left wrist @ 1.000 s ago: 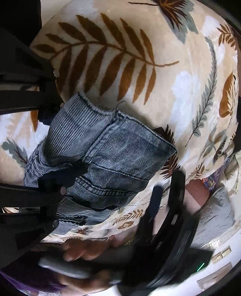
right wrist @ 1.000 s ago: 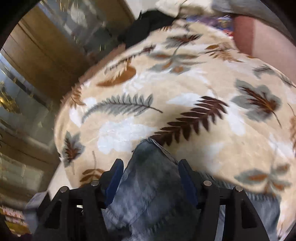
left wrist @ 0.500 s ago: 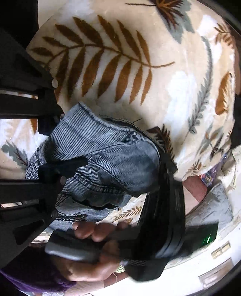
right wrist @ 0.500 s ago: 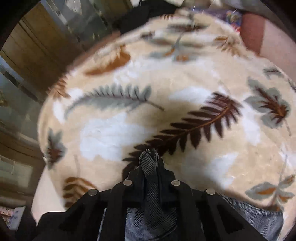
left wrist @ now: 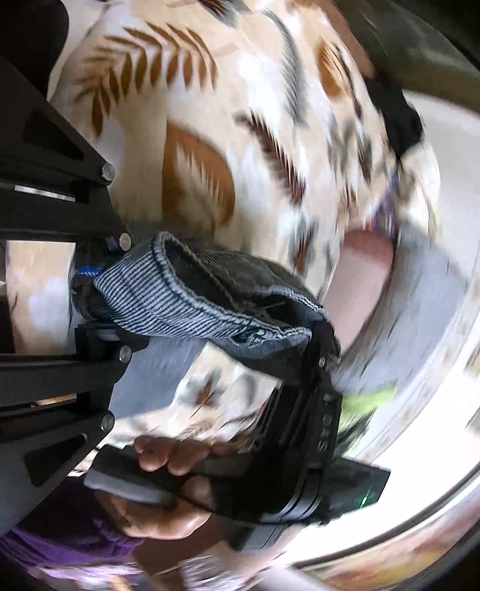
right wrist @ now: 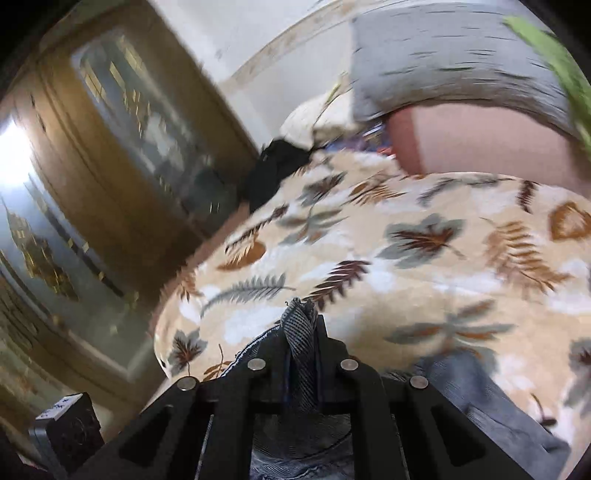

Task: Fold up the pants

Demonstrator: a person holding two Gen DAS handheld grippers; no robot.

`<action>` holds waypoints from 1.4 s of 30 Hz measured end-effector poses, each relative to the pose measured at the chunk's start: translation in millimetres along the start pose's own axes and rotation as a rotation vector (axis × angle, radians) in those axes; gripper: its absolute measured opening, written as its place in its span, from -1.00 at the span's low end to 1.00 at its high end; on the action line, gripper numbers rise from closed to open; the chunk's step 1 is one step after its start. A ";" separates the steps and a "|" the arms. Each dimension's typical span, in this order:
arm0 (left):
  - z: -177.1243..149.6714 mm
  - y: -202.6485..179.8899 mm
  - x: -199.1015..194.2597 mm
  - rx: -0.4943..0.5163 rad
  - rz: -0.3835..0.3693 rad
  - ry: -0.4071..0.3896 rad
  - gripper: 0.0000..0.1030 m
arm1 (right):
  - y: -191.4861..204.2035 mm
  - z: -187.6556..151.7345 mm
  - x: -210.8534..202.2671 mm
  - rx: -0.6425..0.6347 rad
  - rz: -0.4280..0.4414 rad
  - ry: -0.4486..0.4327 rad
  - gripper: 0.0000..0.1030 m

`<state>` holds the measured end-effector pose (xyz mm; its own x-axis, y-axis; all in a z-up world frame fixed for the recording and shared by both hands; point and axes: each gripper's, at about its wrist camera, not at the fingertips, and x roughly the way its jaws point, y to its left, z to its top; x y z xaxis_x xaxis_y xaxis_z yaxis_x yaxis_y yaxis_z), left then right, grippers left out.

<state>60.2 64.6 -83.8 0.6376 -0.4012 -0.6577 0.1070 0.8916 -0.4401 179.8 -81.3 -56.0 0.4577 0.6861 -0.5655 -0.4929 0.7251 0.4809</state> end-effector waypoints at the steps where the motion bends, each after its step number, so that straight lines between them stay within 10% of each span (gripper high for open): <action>1: -2.1 -15.6 7.2 0.031 -0.014 0.019 -0.66 | -14.1 -3.3 -15.2 0.023 -0.003 -0.017 -0.81; 19: -100.4 -205.3 133.6 0.485 0.059 0.247 -0.65 | -256.8 -117.7 -122.5 0.501 0.094 -0.129 -0.71; 26: -128.0 -224.6 135.1 0.646 0.073 0.259 -0.13 | -316.9 -140.2 -165.1 0.695 -0.055 -0.208 -0.36; 35: -102.2 -205.8 64.1 0.617 -0.034 0.200 -0.12 | -252.5 -144.2 -216.4 0.453 -0.079 -0.342 -0.36; 42: -47.2 -146.0 45.6 0.479 0.125 0.067 -0.10 | -186.4 -140.2 -189.3 0.322 -0.054 -0.339 -0.36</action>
<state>37.7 -93.8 -78.4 0.6192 -0.2835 -0.7322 0.3809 0.9239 -0.0356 81.3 -354.6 -132.5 0.7189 0.5882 -0.3705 -0.2316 0.7051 0.6702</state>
